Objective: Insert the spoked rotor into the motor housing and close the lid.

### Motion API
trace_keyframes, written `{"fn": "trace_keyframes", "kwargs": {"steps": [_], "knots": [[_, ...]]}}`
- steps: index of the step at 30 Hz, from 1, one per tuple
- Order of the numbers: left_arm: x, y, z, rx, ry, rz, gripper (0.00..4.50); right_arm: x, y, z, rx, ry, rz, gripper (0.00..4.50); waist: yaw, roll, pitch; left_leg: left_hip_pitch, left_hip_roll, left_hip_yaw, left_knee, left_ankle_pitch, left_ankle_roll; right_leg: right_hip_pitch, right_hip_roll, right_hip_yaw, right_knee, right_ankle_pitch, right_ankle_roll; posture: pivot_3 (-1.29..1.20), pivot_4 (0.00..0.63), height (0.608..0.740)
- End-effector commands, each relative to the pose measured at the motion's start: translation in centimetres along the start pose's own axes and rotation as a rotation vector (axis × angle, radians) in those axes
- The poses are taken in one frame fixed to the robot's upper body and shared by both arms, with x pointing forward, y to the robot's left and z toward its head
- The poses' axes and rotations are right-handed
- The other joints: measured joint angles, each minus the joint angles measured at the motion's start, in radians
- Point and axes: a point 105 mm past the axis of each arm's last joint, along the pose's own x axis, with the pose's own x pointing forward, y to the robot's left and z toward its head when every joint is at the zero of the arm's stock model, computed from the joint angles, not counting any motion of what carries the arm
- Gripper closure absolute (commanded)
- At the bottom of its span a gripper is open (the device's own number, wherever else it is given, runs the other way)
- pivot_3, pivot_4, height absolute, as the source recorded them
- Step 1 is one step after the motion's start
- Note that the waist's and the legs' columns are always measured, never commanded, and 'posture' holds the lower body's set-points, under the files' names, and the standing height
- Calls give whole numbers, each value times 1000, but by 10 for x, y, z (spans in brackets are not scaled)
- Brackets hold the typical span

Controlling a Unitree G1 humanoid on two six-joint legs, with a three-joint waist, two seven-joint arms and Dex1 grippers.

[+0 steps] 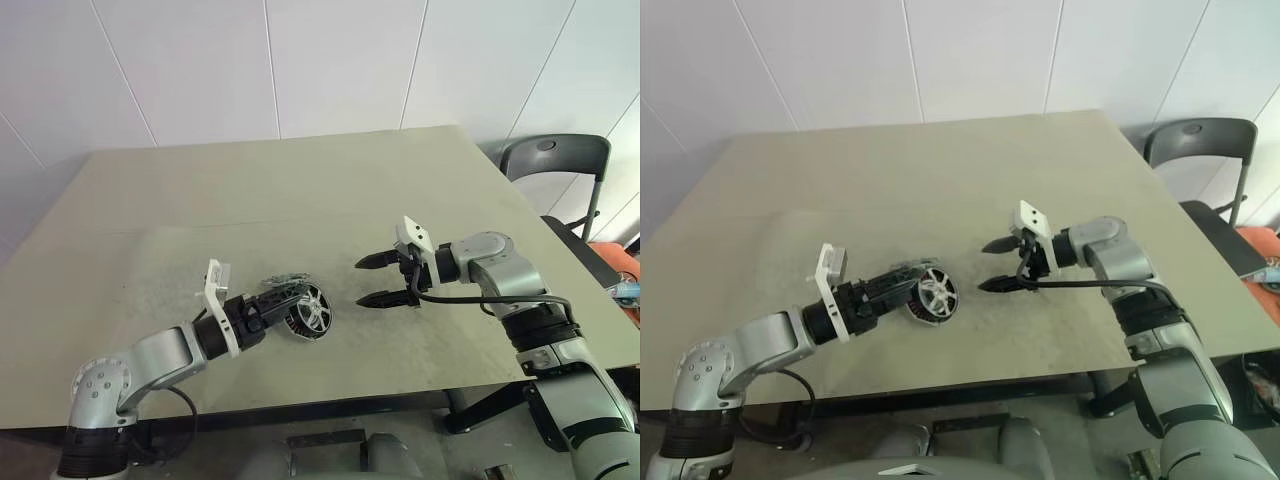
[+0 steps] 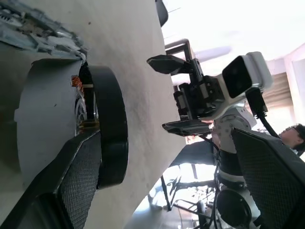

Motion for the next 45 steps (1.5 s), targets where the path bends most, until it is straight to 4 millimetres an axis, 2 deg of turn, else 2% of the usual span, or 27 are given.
{"fn": "trace_keyframes", "kwargs": {"steps": [1,3,4,6,10,12,18,22,25,27,29,31,37,40,42,43,44,45], "knots": [[-4,-8,0,1,-27,-28,20,-1,1,14,-58,-23,3,0,2,0,0,0,0,0,1,0,0,0,0,0,0,0,0,0,0,740],[-5,-9,0,-6,-39,-40,20,0,1,15,-59,-22,4,0,5,0,0,0,0,0,3,0,0,1,0,0,0,0,-1,0,0,740],[-5,-10,0,-8,-45,-46,201,0,0,15,-59,-22,5,0,6,0,0,-1,0,0,4,0,0,1,0,0,0,0,-2,0,0,740],[-6,-9,1,-12,-51,-42,612,0,0,16,-61,-22,8,0,6,0,0,-1,0,0,6,0,1,2,0,0,0,0,-2,0,0,740],[-7,-3,-1,-40,-53,-30,1824,0,0,17,-63,-22,11,0,1,0,0,-1,0,0,8,0,1,3,1,0,1,1,-3,0,0,740],[-8,-6,-2,-43,-56,-64,1824,0,1,17,-63,-21,12,0,0,0,0,-1,0,0,9,0,1,3,1,0,1,1,-3,0,0,740],[-10,11,-11,-89,-43,30,1824,1,0,17,-61,-24,9,0,2,0,0,-1,0,0,9,0,1,3,1,0,1,1,-3,0,0,740],[-11,11,-10,-101,-71,34,1824,2,2,15,-59,-26,9,0,4,0,0,-1,0,0,10,-1,1,4,1,0,1,2,-3,0,0,740],[-12,7,-7,-78,-85,34,1242,2,2,15,-56,-25,9,0,6,0,0,0,0,0,11,-1,1,4,1,0,1,2,-3,0,0,740],[-11,-5,-8,-48,-83,-24,550,2,2,14,-55,-24,10,0,5,0,0,-1,0,0,11,-1,1,4,1,0,1,2,-3,0,0,740],[-11,-7,-11,-44,-78,-25,22,2,2,14,-54,-24,10,0,5,0,0,-1,0,0,11,-1,1,4,1,0,1,2,-3,0,0,740],[-18,12,-10,-88,-68,32,22,2,2,14,-54,-23,11,0,5,0,0,0,0,0,10,-1,1,4,1,0,1,2,-3,0,0,740],[-27,31,-4,-104,-80,140,22,3,4,13,-53,-18,16,0,1,1,0,0,0,1,11,-1,1,4,1,0,1,2,-3,0,0,740],[-38,48,11,-116,-113,235,22,3,4,12,-53,-17,18,0,2,1,0,1,0,0,11,-1,1,5,1,0,2,2,-3,0,0,740],[-41,39,31,-110,-200,159,22,3,4,12,-52,-17,20,0,-1,2,0,1,0,0,11,-1,1,5,2,0,2,2,-3,0,0,740],[-40,24,37,-78,-216,61,22,4,4,12,-52,-17,21,0,-2,2,0,1,0,1,11,-1,1,5,2,0,2,2,-3,0,0,740],[-40,14,38,-49,-208,8,22,4,5,12,-52,-17,22,0,-2,2,0,1,0,1,11,-1,1,4,2,0,2,2,-3,0,0,740],[-40,13,36,-38,-186,3,22,4,5,12,-53,-17,24,0,-1,1,0,0,0,1,11,-1,1,4,2,0,2,2,-3,0,0,740]]}}
